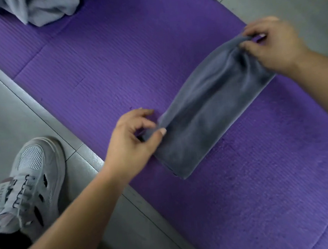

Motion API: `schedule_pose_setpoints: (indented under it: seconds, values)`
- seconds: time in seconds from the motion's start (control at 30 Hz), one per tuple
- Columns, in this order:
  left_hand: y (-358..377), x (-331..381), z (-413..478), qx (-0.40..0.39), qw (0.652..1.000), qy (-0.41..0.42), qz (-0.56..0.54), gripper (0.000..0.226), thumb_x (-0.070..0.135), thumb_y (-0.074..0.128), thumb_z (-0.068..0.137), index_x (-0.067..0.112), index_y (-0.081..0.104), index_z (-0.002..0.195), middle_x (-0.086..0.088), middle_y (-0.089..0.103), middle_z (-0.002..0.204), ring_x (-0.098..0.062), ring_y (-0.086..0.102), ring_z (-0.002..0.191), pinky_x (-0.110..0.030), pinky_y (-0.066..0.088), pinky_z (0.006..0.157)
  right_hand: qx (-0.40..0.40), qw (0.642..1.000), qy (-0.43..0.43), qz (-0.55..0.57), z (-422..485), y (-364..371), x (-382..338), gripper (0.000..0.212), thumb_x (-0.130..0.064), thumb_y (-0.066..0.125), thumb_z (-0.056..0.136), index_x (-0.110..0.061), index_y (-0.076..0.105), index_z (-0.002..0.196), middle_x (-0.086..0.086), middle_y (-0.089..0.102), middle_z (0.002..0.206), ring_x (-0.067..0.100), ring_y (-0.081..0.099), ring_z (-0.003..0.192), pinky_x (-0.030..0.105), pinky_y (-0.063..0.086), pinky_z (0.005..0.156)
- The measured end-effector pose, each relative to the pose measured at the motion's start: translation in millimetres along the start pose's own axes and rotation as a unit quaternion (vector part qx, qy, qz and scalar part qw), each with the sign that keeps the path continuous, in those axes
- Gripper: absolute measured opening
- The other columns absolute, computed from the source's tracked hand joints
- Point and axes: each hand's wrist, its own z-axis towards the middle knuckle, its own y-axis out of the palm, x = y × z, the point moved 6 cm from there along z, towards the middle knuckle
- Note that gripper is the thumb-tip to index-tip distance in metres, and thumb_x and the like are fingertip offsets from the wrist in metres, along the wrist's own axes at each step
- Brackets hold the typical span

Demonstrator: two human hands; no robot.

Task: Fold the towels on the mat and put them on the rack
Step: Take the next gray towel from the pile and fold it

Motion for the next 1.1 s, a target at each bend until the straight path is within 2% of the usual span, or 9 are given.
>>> schedule_pose_setpoints:
  seconds: [0.1, 0.2, 0.37, 0.53, 0.63, 0.73, 0.87, 0.97, 1.1]
  values:
    - [31.1, 3.7, -25.1, -0.062, 0.996, 0.060, 0.023, 0.012, 0.036, 0.081, 0.079, 0.026, 0.074, 0.082, 0.010, 0.059, 0.139, 0.000, 0.034, 0.144, -0.030, 0.026, 0.121, -0.012, 1.000, 0.017, 0.005, -40.4, -3.3, 31.9, 0.034, -0.029, 0.066, 0.089, -0.007, 0.072, 0.115, 0.010, 0.065, 0.132, 0.025, 0.057, 0.125, 0.035, 0.043, 0.109]
    - [58.7, 4.8, -44.1, -0.119, 0.986, 0.088, 0.081, 0.010, 0.035, 0.080, 0.082, 0.029, 0.071, 0.082, 0.011, 0.046, 0.153, -0.004, 0.016, 0.153, -0.048, 0.010, 0.126, -0.037, 0.998, 0.040, 0.010, -72.4, 3.1, 65.3, 0.027, -0.012, 0.073, 0.089, -0.010, 0.074, 0.116, 0.008, 0.061, 0.139, 0.023, 0.056, 0.128, 0.037, 0.040, 0.114]
    - [84.5, 2.6, -62.2, -0.110, 0.962, 0.130, 0.213, 0.010, 0.037, 0.074, 0.086, 0.029, 0.069, 0.083, 0.003, 0.043, 0.157, -0.020, 0.017, 0.156, -0.059, 0.013, 0.124, -0.057, 0.997, 0.048, 0.005, -91.8, 21.8, 81.0, 0.032, -0.010, 0.070, 0.089, -0.014, 0.073, 0.120, 0.007, 0.056, 0.145, 0.024, 0.053, 0.133, 0.037, 0.037, 0.116]
    - [102.5, 3.9, -74.4, -0.083, 0.937, 0.152, 0.302, 0.016, 0.042, 0.070, 0.088, 0.028, 0.077, 0.088, -0.007, 0.042, 0.158, -0.030, 0.028, 0.152, -0.061, 0.030, 0.115, -0.075, 0.990, 0.115, 0.031, -100.8, 31.7, 76.8, 0.037, -0.021, 0.058, 0.092, -0.024, 0.068, 0.128, 0.000, 0.045, 0.155, 0.028, 0.026, 0.151, 0.039, 0.021, 0.124]
    - [97.7, 10.9, -73.1, -0.054, 0.941, 0.151, 0.297, 0.031, 0.049, 0.055, 0.092, 0.027, 0.077, 0.090, -0.007, 0.045, 0.156, -0.027, 0.034, 0.148, -0.052, 0.026, 0.113, -0.024, 0.985, 0.171, 0.011, -107.2, 26.2, 65.7, 0.030, -0.028, 0.053, 0.095, -0.020, 0.072, 0.116, 0.000, 0.046, 0.154, 0.028, 0.016, 0.154, 0.034, 0.016, 0.125]
    - [96.0, 18.6, -53.4, -0.028, 0.936, 0.148, 0.319, 0.035, 0.046, 0.049, 0.093, 0.024, 0.069, 0.112, -0.009, 0.037, 0.160, -0.027, 0.026, 0.151, -0.052, 0.013, 0.119, 0.027, 0.993, 0.109, -0.038, -105.0, 30.8, 27.5, 0.044, -0.041, 0.044, 0.094, -0.011, 0.071, 0.114, 0.008, 0.046, 0.153, 0.033, 0.017, 0.153, 0.038, 0.016, 0.125]
    - [122.5, 19.1, -28.9, -0.074, 0.889, 0.165, 0.421, 0.065, 0.051, 0.035, 0.101, 0.019, 0.031, 0.157, -0.016, 0.013, 0.168, -0.032, 0.004, 0.157, -0.060, 0.002, 0.123, -0.039, 0.999, 0.001, -0.029, -96.5, 68.5, -29.7, 0.062, -0.051, 0.037, 0.098, -0.016, 0.045, 0.149, 0.009, 0.021, 0.166, 0.033, 0.005, 0.155, 0.047, 0.010, 0.125]
    - [132.5, 1.5, -30.5, -0.097, 0.867, 0.154, 0.464, 0.069, 0.054, 0.025, 0.103, 0.020, 0.016, 0.162, -0.017, 0.006, 0.169, -0.035, 0.002, 0.156, -0.062, 0.007, 0.122, -0.099, 0.991, -0.005, -0.094, -97.7, 96.1, -36.6, 0.071, -0.060, 0.023, 0.099, -0.022, 0.021, 0.160, 0.006, 0.001, 0.170, 0.031, -0.008, 0.155, 0.050, -0.003, 0.125]
    - [135.4, -4.8, -35.2, -0.094, 0.857, 0.159, 0.481, 0.070, 0.058, 0.026, 0.103, 0.021, 0.017, 0.162, -0.017, 0.007, 0.169, -0.036, 0.004, 0.156, -0.063, 0.006, 0.122, -0.097, 0.986, 0.049, -0.126, -91.3, 96.4, -4.7, 0.076, -0.068, 0.016, 0.097, -0.027, 0.009, 0.161, 0.001, -0.006, 0.170, 0.029, -0.012, 0.155, 0.052, -0.006, 0.124]
